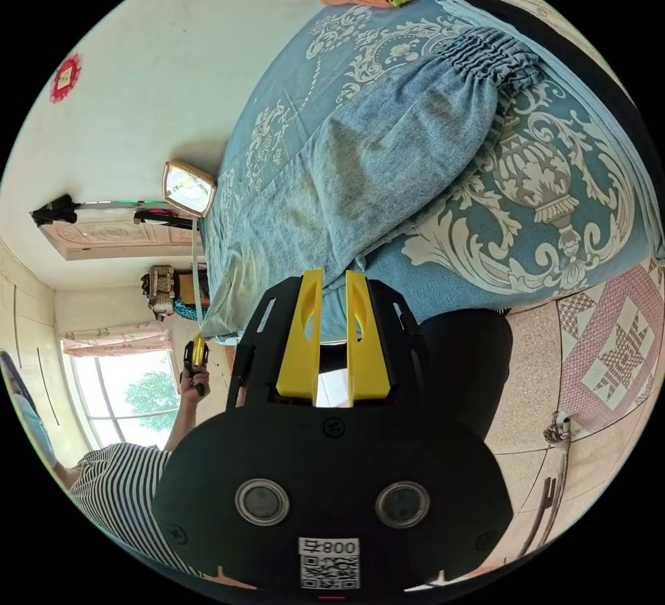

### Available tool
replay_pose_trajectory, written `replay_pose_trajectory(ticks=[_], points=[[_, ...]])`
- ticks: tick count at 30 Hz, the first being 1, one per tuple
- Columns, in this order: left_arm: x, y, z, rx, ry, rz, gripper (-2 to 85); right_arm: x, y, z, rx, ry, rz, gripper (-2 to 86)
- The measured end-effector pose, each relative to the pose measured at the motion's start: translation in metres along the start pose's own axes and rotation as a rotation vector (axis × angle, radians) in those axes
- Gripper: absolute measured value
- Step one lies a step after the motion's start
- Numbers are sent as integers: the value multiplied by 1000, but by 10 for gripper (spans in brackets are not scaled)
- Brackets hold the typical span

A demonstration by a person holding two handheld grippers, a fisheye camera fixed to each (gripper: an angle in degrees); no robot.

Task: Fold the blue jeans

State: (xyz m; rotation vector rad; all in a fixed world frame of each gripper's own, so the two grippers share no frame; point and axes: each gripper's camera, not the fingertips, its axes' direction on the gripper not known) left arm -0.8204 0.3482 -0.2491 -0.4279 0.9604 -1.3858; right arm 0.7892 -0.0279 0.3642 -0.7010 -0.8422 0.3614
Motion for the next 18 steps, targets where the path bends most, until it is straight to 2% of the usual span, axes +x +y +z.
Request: replay_pose_trajectory(ticks=[12, 18], points=[[17, -12, 6, -6, 4, 14, 17, 41, -26, 10, -4, -41, 87, 56], [26, -19, 8, -15, -3, 22, 16, 51, -35, 11, 9, -71, 81, 24]])
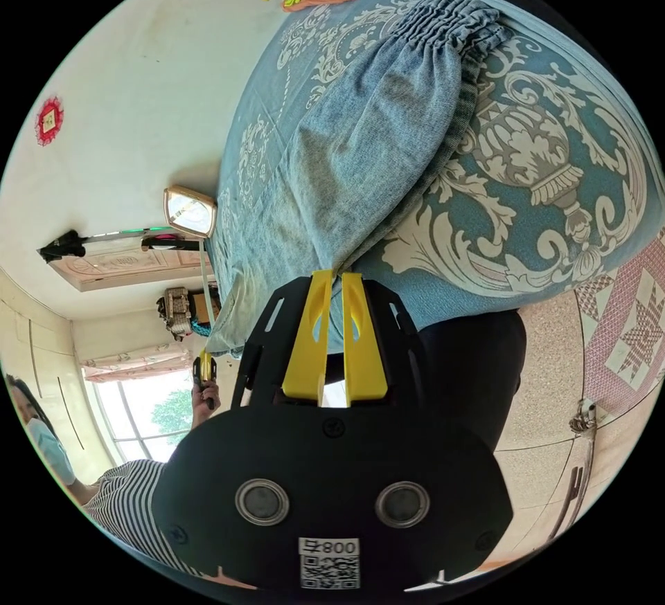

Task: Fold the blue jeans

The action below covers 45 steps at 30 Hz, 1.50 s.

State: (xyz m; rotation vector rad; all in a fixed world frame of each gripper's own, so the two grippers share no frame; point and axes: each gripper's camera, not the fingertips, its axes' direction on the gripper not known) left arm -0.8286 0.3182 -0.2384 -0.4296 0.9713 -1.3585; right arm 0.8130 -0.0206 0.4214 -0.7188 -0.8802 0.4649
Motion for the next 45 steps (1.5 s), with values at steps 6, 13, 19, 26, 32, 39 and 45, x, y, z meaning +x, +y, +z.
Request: replay_pose_trajectory(ticks=[6, 13, 19, 26, 32, 39, 45], points=[[14, -12, 3, -16, -4, 23, 16, -7, -9, -6, 17, -18, -38, 10], [25, -22, 7, -19, 10, 28, 16, -12, -16, -5, -52, -19, -20, 14], [33, -28, 8, -16, 23, 17, 17, -14, -19, 4, -64, -50, 4, 38], [49, -36, 8, -17, 20, 27, 17, -32, -38, 4, -37, -43, -2, 59], [61, -42, 9, -17, 21, 26, 17, -42, -49, 8, -31, -65, 34, 51], [79, -51, 11, -24, 14, 46, 18, -72, -51, 2, 2, -99, -18, 9], [107, -70, 17, -34, 10, 117, 18, -135, -63, -16, 51, -158, -137, 2]])
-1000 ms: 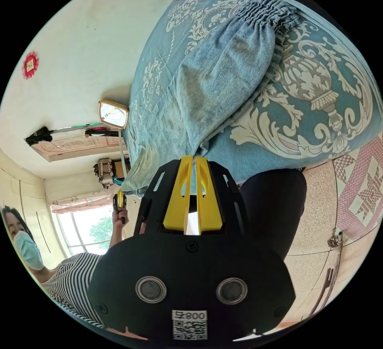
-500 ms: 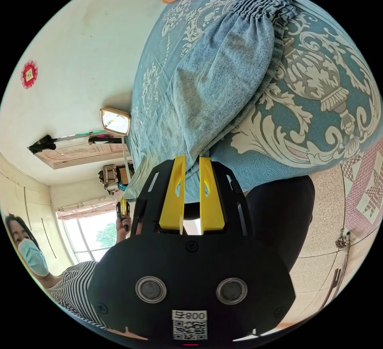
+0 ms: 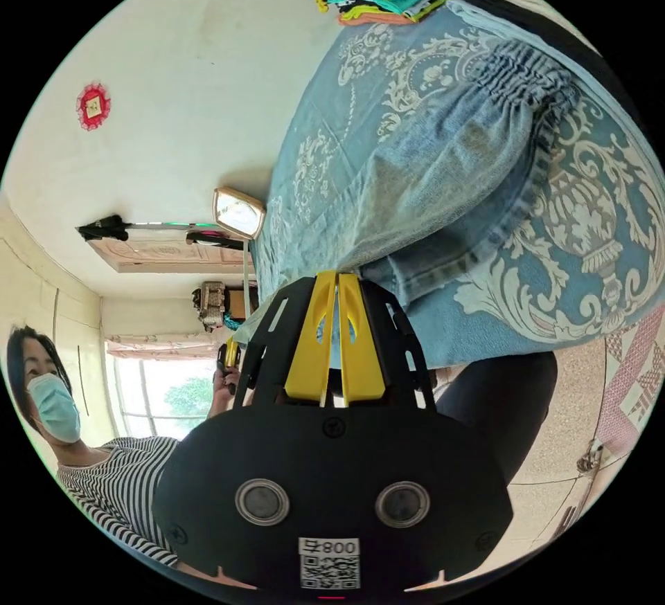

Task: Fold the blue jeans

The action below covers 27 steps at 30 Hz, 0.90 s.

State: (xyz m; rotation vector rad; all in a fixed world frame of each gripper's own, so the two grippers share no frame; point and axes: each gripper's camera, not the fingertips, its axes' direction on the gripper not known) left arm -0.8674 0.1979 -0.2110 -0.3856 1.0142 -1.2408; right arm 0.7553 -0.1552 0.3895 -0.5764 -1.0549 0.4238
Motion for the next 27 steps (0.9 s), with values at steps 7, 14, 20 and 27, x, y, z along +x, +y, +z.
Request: replay_pose_trajectory(ticks=[7, 14, 20, 27], points=[[32, -39, 12, -19, -5, 94, 16, -81, -41, -1, 54, -52, -139, 1], [102, -156, 84, -37, -274, 307, 25, -221, -191, 56, 4, 76, -359, 4], [85, -176, 116, -75, -393, 303, 59, -291, -268, 152, -147, 501, -344, 10], [18, -100, 44, -121, -583, 261, 87, -289, -209, 200, -244, 572, -507, 23]])
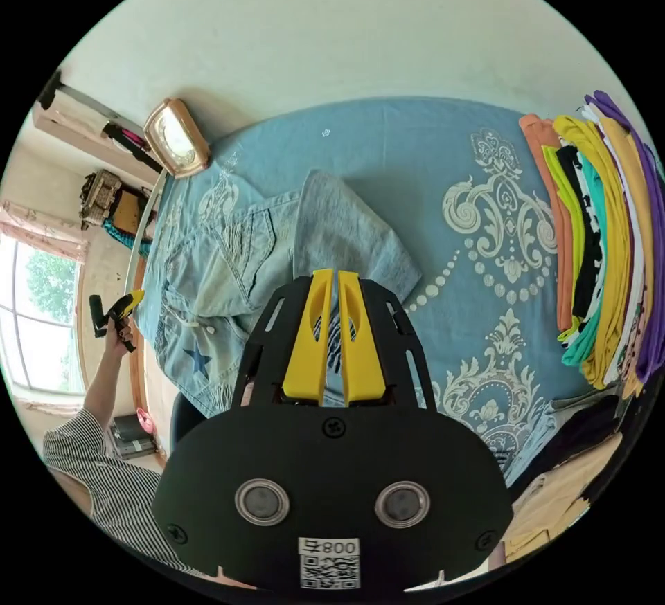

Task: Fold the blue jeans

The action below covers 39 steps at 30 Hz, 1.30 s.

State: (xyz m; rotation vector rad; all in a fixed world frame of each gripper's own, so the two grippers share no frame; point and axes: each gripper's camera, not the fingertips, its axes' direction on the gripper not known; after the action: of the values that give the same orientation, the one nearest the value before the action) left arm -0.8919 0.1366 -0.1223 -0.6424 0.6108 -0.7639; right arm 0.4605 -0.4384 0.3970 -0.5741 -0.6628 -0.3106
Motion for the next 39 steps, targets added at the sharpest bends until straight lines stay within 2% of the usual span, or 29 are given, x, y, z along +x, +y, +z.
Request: replay_pose_trajectory(ticks=[4, 8, 11, 13, 15, 21, 24, 26, 29, 34, 36, 39], points=[[-45, 60, -17, -3, -62, -207, 106, -37, 38, 20, -36, 52, -65, 53], [-66, 98, -21, 71, 10, -357, 109, -91, 42, 38, -51, 195, -180, 80], [-58, 111, -28, 136, -103, -362, 106, -119, 34, 58, -90, 296, -238, 91], [-55, 116, -25, 141, -70, -368, 105, -128, 30, 73, -149, 314, -248, 96], [-47, 116, -21, 131, -77, -328, 99, -137, 30, 78, -126, 342, -283, 96], [-19, 101, -16, 189, -40, -192, 82, -146, 23, 59, -112, 255, -266, 39], [-8, 90, -12, 201, 7, -124, 79, -137, 7, 2, 20, 203, -217, 29], [-2, 84, -6, 185, 37, -82, 79, -110, -18, -66, 200, 246, -100, 29], [4, 79, 6, 137, 23, -44, 85, -65, -48, -129, 291, 293, 82, 39], [-7, 94, 6, 143, -35, -95, 102, -54, -26, -136, 284, 450, 164, 76], [-25, 108, 0, 164, -72, -181, 113, -57, -3, -114, 233, 412, 123, 84], [-47, 123, -4, 187, -134, -282, 125, -94, 44, -64, 118, 207, -28, 80]])
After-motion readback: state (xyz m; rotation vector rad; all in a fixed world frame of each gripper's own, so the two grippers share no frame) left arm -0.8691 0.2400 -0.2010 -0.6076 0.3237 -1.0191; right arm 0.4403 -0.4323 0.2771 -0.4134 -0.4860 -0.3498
